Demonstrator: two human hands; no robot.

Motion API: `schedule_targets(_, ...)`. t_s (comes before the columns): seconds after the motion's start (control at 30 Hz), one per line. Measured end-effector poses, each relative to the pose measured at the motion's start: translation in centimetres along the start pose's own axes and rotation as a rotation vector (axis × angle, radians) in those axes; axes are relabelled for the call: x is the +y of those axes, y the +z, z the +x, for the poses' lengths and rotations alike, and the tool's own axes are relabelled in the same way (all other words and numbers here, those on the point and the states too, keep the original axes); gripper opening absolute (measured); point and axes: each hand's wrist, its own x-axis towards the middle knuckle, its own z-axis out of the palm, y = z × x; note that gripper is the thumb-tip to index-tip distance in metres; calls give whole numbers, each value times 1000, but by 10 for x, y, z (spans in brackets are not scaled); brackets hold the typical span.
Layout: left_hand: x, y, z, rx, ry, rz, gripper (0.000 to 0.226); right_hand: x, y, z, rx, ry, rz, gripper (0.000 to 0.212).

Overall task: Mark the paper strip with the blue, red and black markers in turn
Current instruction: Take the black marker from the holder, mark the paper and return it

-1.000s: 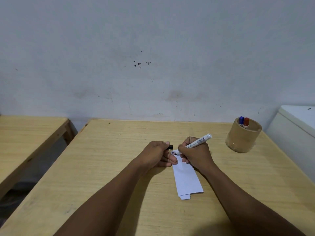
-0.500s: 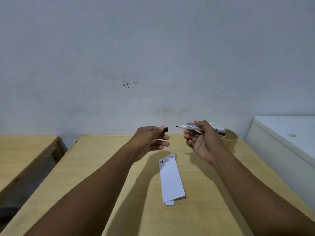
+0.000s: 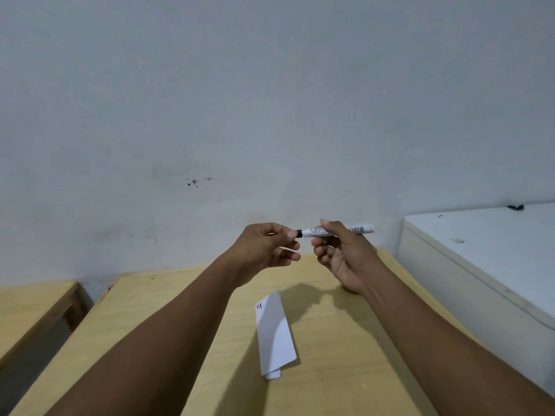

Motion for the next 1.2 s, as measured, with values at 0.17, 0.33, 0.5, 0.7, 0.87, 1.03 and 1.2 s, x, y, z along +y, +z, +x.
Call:
schedule_targets(0.17, 5, 14, 9, 8, 68, 137, 15, -4, -8, -2, 12, -12, 33, 17)
schedule_targets(0.33, 10, 23, 19, 46, 119, 186, 13, -17, -16, 4, 80, -16, -42, 22)
schedule_targets(0.5, 24, 41, 36, 149, 270, 306, 15, -40, -36, 17, 358, -114, -190, 55)
schedule_targets(0.7, 37, 71, 62, 199, 463, 663, 11, -49, -67, 18, 346, -293, -809, 35)
schedule_targets(0.87, 25, 90, 79, 167, 482, 820, 11, -45, -89, 34, 268, -393, -1196, 17)
schedule_targets(1.03, 8, 99, 90, 90, 395, 850, 11, -33, -104, 39, 190, -328, -1211, 20)
schedule_targets(1.2, -12, 100, 96, -27, 284, 921, 20, -15, -119, 44, 184, -297, -1261, 21)
